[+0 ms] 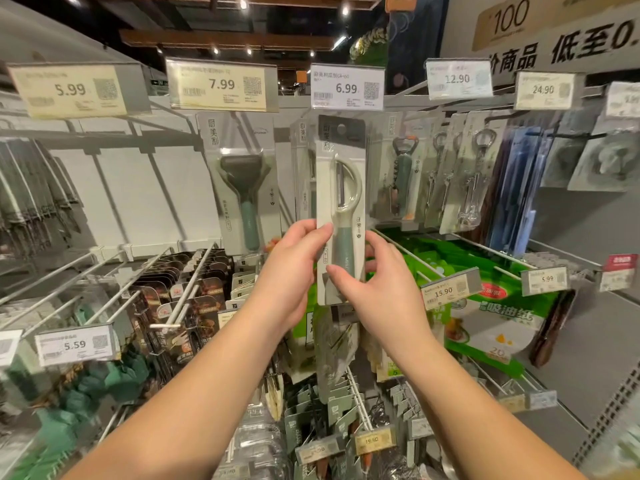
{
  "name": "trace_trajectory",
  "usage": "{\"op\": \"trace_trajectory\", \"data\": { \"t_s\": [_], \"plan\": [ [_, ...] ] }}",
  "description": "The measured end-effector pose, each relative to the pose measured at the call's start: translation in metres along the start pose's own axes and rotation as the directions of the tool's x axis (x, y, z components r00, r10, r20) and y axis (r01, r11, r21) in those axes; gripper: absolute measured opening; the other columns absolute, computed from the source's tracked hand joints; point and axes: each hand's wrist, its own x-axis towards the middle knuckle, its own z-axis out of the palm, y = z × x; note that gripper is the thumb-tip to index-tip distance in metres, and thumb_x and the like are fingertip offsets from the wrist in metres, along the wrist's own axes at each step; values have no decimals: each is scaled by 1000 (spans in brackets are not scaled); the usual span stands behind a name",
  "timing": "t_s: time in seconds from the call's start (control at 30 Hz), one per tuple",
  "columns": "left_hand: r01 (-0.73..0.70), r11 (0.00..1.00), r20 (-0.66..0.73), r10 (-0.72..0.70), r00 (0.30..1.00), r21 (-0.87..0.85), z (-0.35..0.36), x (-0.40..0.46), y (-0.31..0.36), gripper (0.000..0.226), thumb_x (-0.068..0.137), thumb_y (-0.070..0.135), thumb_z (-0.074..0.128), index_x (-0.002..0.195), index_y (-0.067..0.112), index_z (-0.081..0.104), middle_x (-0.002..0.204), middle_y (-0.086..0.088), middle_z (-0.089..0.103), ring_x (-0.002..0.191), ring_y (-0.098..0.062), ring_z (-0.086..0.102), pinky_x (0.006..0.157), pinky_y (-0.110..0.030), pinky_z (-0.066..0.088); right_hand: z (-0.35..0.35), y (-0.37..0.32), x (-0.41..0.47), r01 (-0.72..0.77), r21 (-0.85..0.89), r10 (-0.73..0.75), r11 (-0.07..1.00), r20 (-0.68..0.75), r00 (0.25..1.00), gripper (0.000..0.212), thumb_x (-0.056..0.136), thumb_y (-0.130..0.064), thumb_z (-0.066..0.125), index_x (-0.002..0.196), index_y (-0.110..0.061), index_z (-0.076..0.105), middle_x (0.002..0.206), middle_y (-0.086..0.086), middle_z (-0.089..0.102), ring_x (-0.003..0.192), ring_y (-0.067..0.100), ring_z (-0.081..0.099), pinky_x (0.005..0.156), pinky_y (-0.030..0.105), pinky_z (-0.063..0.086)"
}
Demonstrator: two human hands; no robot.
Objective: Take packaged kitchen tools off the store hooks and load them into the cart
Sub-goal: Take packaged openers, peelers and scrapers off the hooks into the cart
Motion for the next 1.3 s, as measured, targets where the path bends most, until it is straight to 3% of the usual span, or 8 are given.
{"op": "trace_trajectory", "data": {
  "t_s": [0.2,0.33,0.5,0.6,0.77,1.03,1.2,1.3],
  "plan": [
    [-24,999,-6,24,1000,42,-2,-1,5,15,98,27,58,110,19,65,105,1,74,102,-15,67,98,-43,50,-1,-2,10,-6,5,6,1000,10,1000,72,84,-49,71,147,-30,42,125,-13,53,111,4,54,92,27,50],
    [-27,998,-5,27,1000,52,-4,-1,6,11,100,21,55,102,22,66,96,6,74,92,-8,67,80,-30,48,0,0,10,17,17,-17,1000,-2,1000,71,84,-47,72,147,-29,43,125,-13,53,112,4,54,92,23,47],
    [-18,998,-38,20,999,52,-3,-1,5,13,99,23,58,104,29,68,87,15,71,94,-7,61,94,-37,46,0,6,11,16,55,-15,998,-17,1000,68,85,-44,73,145,-32,44,119,-19,50,108,-3,51,84,6,39],
    [-27,998,-36,29,999,54,0,2,6,15,100,21,57,105,29,68,79,19,71,79,0,62,87,-33,46,1,7,17,6,43,-5,999,-8,1000,72,85,-46,71,148,-30,41,128,-15,51,114,2,51,95,22,47],
    [-34,999,-44,35,998,37,-2,5,3,18,99,19,57,110,27,70,90,12,73,86,-6,63,94,-37,46,1,9,18,6,44,-6,999,-2,1000,74,86,-47,70,150,-29,39,132,-13,50,118,2,51,100,29,48],
    [-60,997,-41,58,997,-43,-4,12,0,27,99,16,57,122,18,68,88,9,72,80,-5,63,104,-43,43,2,6,20,25,95,-23,995,-19,1000,69,85,-43,73,146,-35,41,114,-29,46,109,-6,51,93,28,52],
    [-82,997,-31,82,996,-12,0,16,1,21,100,13,53,111,22,69,79,14,72,70,2,64,95,-37,44,1,7,29,28,69,-26,997,-21,999,77,86,-44,72,152,-28,36,128,-18,48,121,4,50,101,30,48],
    [-75,997,-47,75,996,15,1,19,0,19,100,15,54,106,26,68,86,13,72,78,-1,64,91,-35,42,0,7,34,33,39,-32,999,-21,999,77,87,-45,71,152,-26,36,139,-12,48,124,5,49,104,28,45]
  ]
}}
